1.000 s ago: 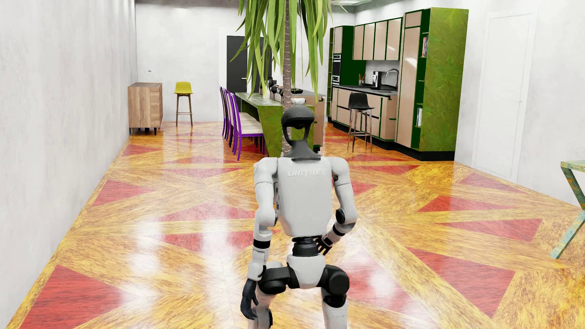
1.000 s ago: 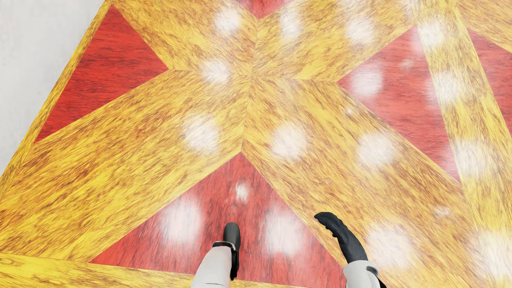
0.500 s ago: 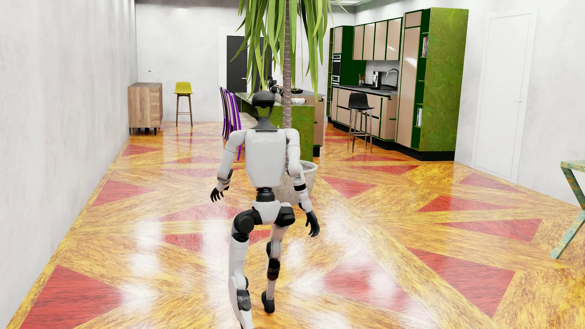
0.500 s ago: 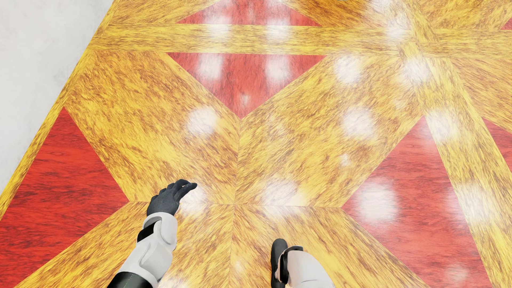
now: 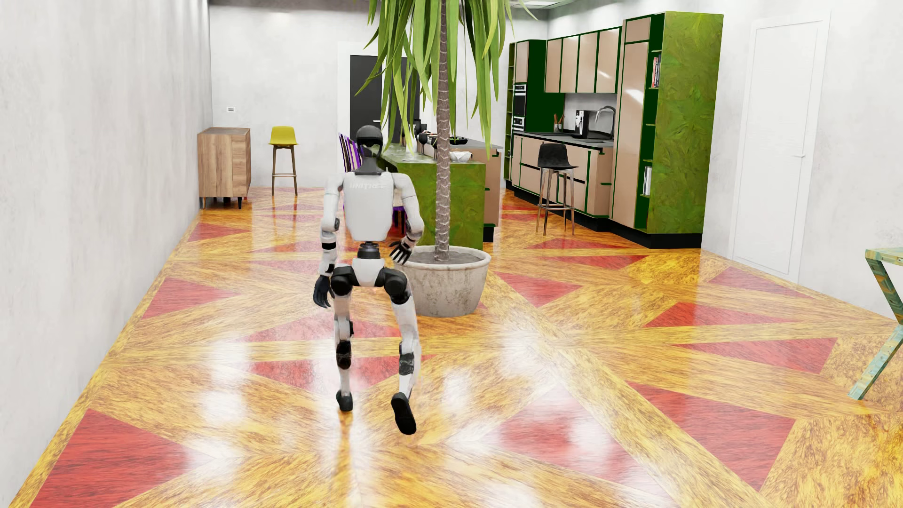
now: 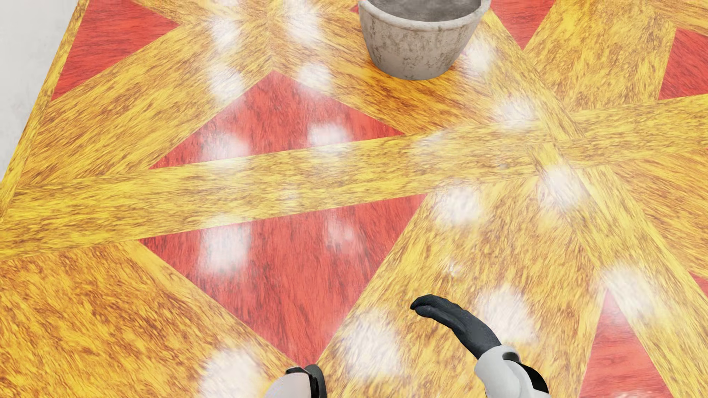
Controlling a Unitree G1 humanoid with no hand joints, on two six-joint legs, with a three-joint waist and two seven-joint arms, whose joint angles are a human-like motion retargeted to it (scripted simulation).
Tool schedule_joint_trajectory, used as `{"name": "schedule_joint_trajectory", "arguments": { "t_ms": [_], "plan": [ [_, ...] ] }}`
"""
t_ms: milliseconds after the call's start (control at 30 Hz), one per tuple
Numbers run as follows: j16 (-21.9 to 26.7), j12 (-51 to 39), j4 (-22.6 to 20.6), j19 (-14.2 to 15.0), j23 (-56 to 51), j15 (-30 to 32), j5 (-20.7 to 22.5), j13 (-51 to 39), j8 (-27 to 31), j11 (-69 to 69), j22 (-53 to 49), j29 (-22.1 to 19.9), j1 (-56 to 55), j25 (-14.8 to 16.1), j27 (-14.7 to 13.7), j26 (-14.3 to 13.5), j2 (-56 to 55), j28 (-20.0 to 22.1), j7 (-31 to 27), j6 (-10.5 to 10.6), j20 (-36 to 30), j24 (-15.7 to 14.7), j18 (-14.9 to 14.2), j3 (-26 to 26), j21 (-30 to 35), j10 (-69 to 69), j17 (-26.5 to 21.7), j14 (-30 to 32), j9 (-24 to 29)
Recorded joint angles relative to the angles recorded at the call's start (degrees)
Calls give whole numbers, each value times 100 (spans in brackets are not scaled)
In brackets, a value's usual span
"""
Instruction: Walk towards plant
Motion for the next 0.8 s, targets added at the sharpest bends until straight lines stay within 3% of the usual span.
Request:
{"name": "schedule_joint_trajectory", "arguments": {
  "t_ms": [33, 67, 133, 167, 233, 267, 300, 333, 367, 400, 433, 467, 500, 533, 567, 600, 633, 667, 700, 733, 767, 800],
  "plan": [
    [208, -472, -308, -90, 428, -444, 115, 333, -79, 350, 150, -303, 569, 16, 445, -97, -749, -299, -9, -76, -392, 238, -95, -136, -242, -204, 234, -383, 12],
    [385, -954, -576, -106, 1132, -983, 397, 568, -217, 90, 227, -694, 1205, 44, 920, -181, -1408, -340, -102, -97, -771, 567, -169, -257, -626, -580, 569, -671, -13],
    [768, -2023, -994, 268, 2552, -1429, 807, 786, -421, -1548, 2, -1542, 2344, 212, 1839, -402, -2429, -218, -389, -27, -1520, 1088, -66, -480, -1794, -1156, 1184, -1128, -128],
    [919, -2537, -1114, 440, 2908, -1396, 954, 966, -359, -2784, -351, -1876, 2828, 460, 1989, -559, -2767, -143, -512, 33, -1755, 1227, 33, -611, -2442, -1272, 1388, -1382, -180],
    [1187, -3429, -1056, 682, 2943, -984, 1060, 1653, 31, -5773, -1428, -1864, 3892, 928, 1638, -877, -2961, 155, -1004, 151, -2028, 1312, -63, -852, -3110, -1542, 1657, -1659, -196],
    [1287, -3628, -932, 853, 2877, -1234, 924, 2092, -216, -6364, -2049, -1678, 4455, 789, 1420, -1019, -3018, 483, -1246, 185, -2010, 1195, -196, -943, -3013, -1567, 1654, -1619, -163],
    [1383, -3603, -774, 681, 2859, -1296, 778, 2482, -673, -6170, -2646, -1501, 4861, 434, 1275, -1148, -2931, 828, -1386, 207, -1917, 930, -203, -1025, -2780, -1302, 1613, -1256, -136],
    [1519, -3430, -556, 756, 2914, -816, 609, 2753, -956, -5164, -3164, -1275, 4959, 68, 1211, -1251, -2994, 1025, -1470, 240, -1844, 599, -208, -1100, -2550, -612, 1628, -242, -97],
    [1696, -3170, -211, -132, 3056, -257, 644, 2813, -987, -4118, -3584, -936, 4715, -211, 1230, -1262, -3051, 1026, -1441, 300, -1774, 338, -913, -1163, -2351, 599, 1705, 1071, -41],
    [1740, -2812, 288, -278, 3278, -840, 758, 2617, -1029, -3374, -3859, -521, 4071, -433, 1364, -1167, -2897, 968, -1221, 372, -1617, 209, -1230, -1164, -2215, 2146, 1690, 2053, 25],
    [1579, -2418, 522, -298, 3545, -1429, 979, 2171, -1066, -3076, -3911, -148, 3198, -658, 1602, -1005, -2553, 987, -1218, 452, -1360, 152, -719, -1091, -2122, 3428, 1615, 1560, 94],
    [1196, -2092, 536, -308, 3752, -1859, 1206, 1587, -1034, -3226, -3654, 21, 2259, -906, 1873, -829, -2022, 1162, -1206, 502, -1068, -2, -402, -976, -2071, 4121, 1511, 1102, 133],
    [751, -1896, 396, -227, 3867, -2129, 1385, 1001, -979, -3680, -3106, -21, 1383, -1161, 2112, -643, -1377, 1447, -1144, 515, -782, -307, -386, -838, -2049, 4169, 1435, 779, 127],
    [490, -1830, 126, -146, 3802, -2254, 1536, 516, -875, -4249, -2317, -189, 694, -1392, 2149, -384, -687, 1630, -1053, 491, -573, -629, -322, -691, -1982, 3578, 1406, 521, 64],
    [460, -1795, -110, -113, 3601, -2386, 1649, 110, -785, -4718, -1511, -336, 185, -1582, 1977, -59, -64, 1508, -961, 449, -553, -765, -441, -540, -1846, 2635, 1370, 369, -26],
    [664, -1682, -293, -90, 3267, -2540, 1732, -285, -671, -4959, -887, -449, -207, -1667, 1639, 179, 440, 908, -956, 404, -831, -548, -501, -380, -1639, 1438, 1308, 385, -124],
    [979, -1474, -402, -60, 2756, -2780, 1769, -566, -505, -5058, -587, -592, -448, -1617, 1121, 161, 870, 17, -1088, 366, -1211, -76, -595, -221, -1470, 10, 1202, 348, -218],
    [1219, -1043, -308, -32, 2233, -2951, 1787, -878, -284, -5063, -677, -812, -547, -1315, 597, -38, 1300, -674, -1201, 349, -1199, 344, -703, -73, -1247, -1436, 1113, 360, -295],
    [1239, -387, -133, 8, 1683, -3039, 1737, -1056, -13, -5071, -1057, -1021, -541, -887, 82, -175, 1766, -935, -1255, 357, -660, 473, -525, 62, -1003, -2452, 1036, 319, -351],
    [1000, 364, 0, 154, 1095, -3027, 1566, -1039, 263, -4824, -1554, -1106, -452, -508, -359, -235, 2154, -801, -1400, 379, 70, 358, -745, 186, -720, -2589, 904, 71, -388],
    [614, 978, 106, 195, 472, -2475, 1263, -826, 522, -4090, -1977, -1060, -493, -292, -654, -313, 2258, -510, -1299, 397, 536, 238, -1155, 259, -472, -1776, 687, 1066, -384],
    [268, 1309, 204, 618, -90, -1248, 923, -473, 769, -2792, -2194, -942, -591, -192, -749, -355, 1898, -270, -914, 385, 650, 263, -522, 266, -333, -669, 535, 1428, -328]
  ]
}}
